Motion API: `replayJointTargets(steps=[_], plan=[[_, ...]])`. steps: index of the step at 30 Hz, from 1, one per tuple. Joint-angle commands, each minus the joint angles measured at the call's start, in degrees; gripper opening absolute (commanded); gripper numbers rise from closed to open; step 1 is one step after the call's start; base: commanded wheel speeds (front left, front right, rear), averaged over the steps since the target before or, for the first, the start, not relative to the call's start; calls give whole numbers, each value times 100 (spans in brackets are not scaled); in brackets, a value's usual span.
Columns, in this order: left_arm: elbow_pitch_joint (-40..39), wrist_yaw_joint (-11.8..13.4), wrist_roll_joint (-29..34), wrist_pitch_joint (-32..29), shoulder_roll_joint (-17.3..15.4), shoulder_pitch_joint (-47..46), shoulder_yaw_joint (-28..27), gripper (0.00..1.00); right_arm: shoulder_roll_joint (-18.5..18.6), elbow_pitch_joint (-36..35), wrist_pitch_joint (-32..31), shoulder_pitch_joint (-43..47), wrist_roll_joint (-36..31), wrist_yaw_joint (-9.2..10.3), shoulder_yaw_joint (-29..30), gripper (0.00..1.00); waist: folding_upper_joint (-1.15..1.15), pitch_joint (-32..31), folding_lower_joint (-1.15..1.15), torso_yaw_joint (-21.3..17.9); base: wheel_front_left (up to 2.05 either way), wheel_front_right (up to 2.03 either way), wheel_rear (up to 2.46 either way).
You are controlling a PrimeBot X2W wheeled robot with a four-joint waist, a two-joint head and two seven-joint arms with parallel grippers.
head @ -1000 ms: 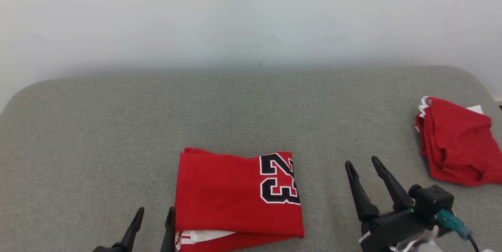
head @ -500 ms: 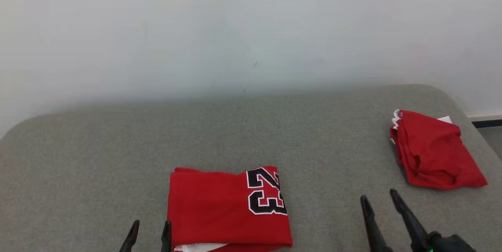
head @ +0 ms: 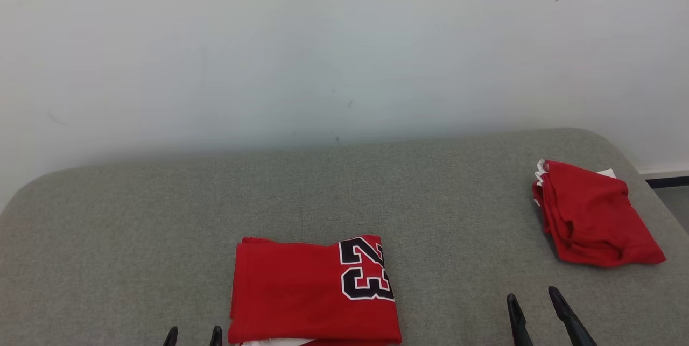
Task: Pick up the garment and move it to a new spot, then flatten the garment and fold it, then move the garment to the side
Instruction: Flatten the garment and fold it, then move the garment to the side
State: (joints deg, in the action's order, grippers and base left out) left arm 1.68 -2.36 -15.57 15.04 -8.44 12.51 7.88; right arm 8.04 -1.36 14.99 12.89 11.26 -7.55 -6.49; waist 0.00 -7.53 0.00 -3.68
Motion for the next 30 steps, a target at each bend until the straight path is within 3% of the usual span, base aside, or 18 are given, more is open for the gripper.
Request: replayJointTargets(steps=[1, 11, 30], plan=[[36, -83, 130, 17, 82, 95, -87, 100, -39, -27, 21, 83, -36, 16, 34, 100, 0, -9, 0, 16, 0, 0, 0], [159, -412, 481, 17, 381, 133, -447, 100, -85, -33, 22, 146, -25, 16, 46, 100, 0, -22, 0, 63, 0, 0, 0], [231, -508, 724, 17, 516, 104, -560, 100, -73, 18, 22, 143, 76, 16, -12, 100, 0, 16, 0, 161, 0, 0, 0]])
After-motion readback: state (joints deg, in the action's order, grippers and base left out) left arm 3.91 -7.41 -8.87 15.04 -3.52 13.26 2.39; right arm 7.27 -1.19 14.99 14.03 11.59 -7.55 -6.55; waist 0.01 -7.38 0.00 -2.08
